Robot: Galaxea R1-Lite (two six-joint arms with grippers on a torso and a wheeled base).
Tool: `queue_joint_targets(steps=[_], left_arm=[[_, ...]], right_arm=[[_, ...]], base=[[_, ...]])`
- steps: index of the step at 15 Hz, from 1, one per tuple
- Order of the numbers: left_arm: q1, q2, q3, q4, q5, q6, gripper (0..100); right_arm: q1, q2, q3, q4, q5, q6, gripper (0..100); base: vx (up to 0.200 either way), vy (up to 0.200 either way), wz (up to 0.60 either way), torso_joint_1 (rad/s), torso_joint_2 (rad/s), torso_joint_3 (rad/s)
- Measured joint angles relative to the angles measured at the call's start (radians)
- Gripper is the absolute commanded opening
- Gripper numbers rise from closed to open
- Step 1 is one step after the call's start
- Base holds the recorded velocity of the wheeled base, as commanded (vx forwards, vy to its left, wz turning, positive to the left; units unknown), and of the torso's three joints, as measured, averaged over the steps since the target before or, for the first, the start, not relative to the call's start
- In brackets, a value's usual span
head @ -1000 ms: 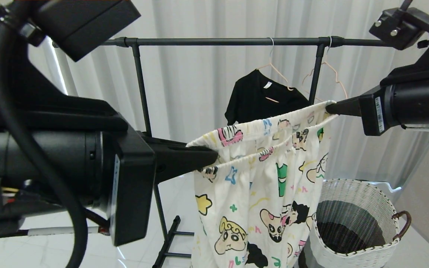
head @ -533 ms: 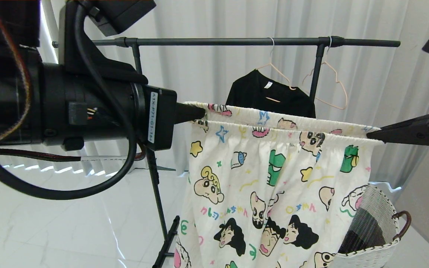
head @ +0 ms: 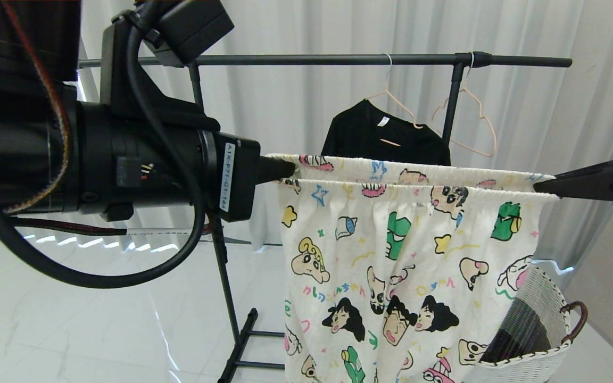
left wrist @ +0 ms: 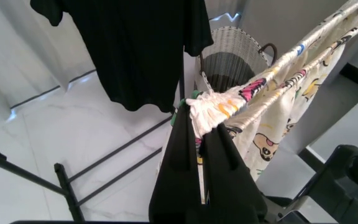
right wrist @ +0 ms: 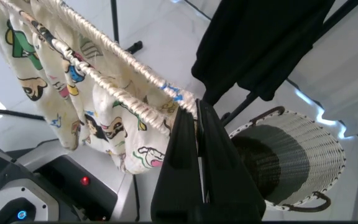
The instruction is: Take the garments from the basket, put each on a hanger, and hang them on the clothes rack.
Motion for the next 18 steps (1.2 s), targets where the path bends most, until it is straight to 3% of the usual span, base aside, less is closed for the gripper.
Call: queue_joint_targets(steps=[3,4,8,11,13,18], left_arm=[[0.000,-0.002,0.003,0.000,0.000,0.000,0],[0.000,-0.002,0.003,0.000,0.000,0.000,0],[0.000,-0.002,0.007,0.000,0.004,0.000,0],[0.011,-0.001,0.029,0.000,0.014,0.069,0],[0.037,0.008,0.047,0.001,0.039,0.106,0],[0.046,0.037,0.061,0.000,0.114,0.106,0]], right_arm=[[0.000,-0.001,0.000,0.001,0.000,0.000,0],[0.000,-0.001,0.000,0.001,-0.001,0.001,100],[0.000,-0.002,0.006,0.002,-0.002,0.003,100],[-0.009,-0.004,0.007,-0.001,0.004,0.009,100],[-0.026,-0.006,0.016,-0.039,0.016,0.011,100],[-0.067,-0.024,0.093,-0.122,0.056,0.003,100]], base=[[0.000,0.000,0.00,0.000,0.00,0.000],[0.000,0.000,0.00,0.000,0.00,0.000],[0.000,0.000,0.00,0.000,0.00,0.000],[0.000,0.000,0.00,0.000,0.00,0.000],[0.000,0.000,0.00,0.000,0.00,0.000],[0.000,0.000,0.00,0.000,0.00,0.000]])
